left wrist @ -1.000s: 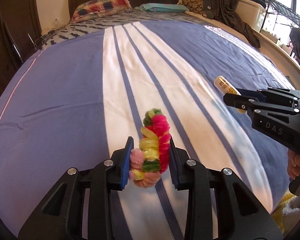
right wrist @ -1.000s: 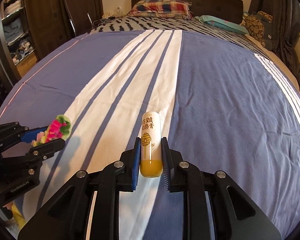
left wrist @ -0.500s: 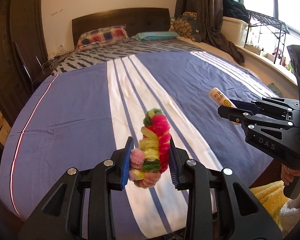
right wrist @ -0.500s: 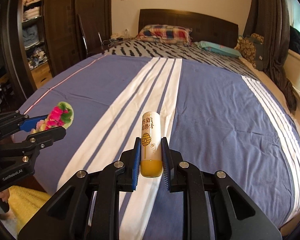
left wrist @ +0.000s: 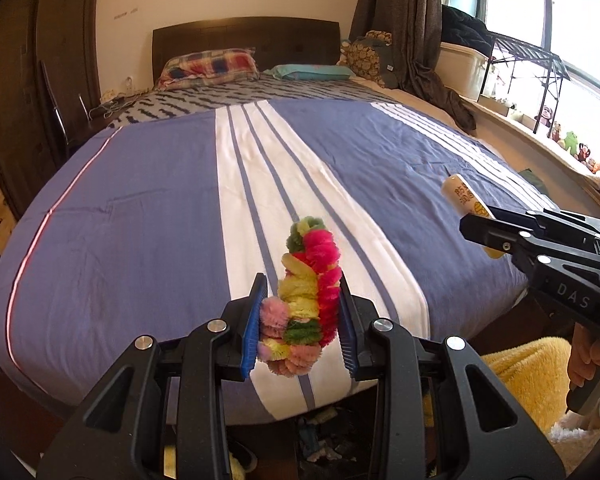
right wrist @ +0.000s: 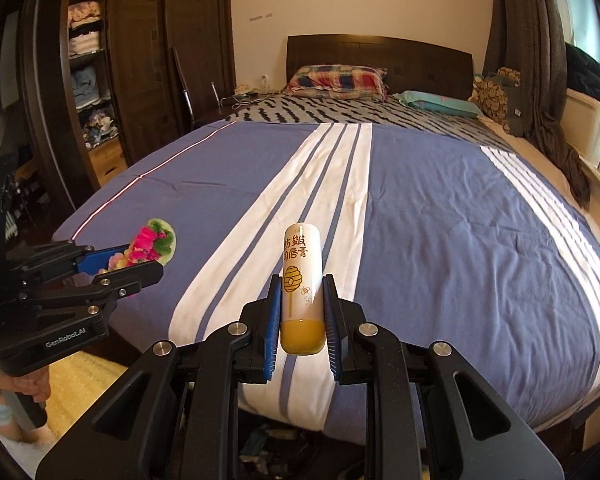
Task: Collect trash
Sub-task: 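Lift the fuzzy toy and tube off the bed with both tools, then lower the fuzzy toy and tube down over the black bin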
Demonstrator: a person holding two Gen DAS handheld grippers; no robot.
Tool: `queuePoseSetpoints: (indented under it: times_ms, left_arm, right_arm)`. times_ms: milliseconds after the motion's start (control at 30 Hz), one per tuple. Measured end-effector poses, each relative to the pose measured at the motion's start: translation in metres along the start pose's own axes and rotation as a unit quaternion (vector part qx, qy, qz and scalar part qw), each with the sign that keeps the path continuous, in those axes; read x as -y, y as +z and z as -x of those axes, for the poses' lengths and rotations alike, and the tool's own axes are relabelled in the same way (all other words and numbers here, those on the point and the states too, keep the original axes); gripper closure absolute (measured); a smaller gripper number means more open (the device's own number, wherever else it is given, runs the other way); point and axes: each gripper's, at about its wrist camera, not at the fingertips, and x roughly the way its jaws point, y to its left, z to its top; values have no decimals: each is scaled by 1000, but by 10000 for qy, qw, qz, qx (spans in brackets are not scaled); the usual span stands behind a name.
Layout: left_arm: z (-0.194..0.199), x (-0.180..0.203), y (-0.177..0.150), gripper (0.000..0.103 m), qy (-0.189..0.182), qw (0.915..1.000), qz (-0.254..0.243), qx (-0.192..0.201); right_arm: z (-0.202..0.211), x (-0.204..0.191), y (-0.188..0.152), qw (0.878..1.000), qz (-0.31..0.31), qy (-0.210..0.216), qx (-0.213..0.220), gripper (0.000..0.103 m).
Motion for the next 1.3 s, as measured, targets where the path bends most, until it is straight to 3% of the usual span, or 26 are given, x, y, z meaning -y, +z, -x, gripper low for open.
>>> queuePoseSetpoints:
  times_ms: [267,633,1300]
  left_arm:
    - [-9,7,-48,72,-97,9994,85,-319]
    - [-39,13,-107,72,-242,9950,206,-950]
    - [-109,19,-193,72,-372,9755,235,-2155]
  right_arm:
    - [-4,3,-54,9989,-319,156,-315,82]
    - [-19,14,-114,9944,-634,57,-843,82]
    - [-72,19,-190,9773,-908,0,-1914,82]
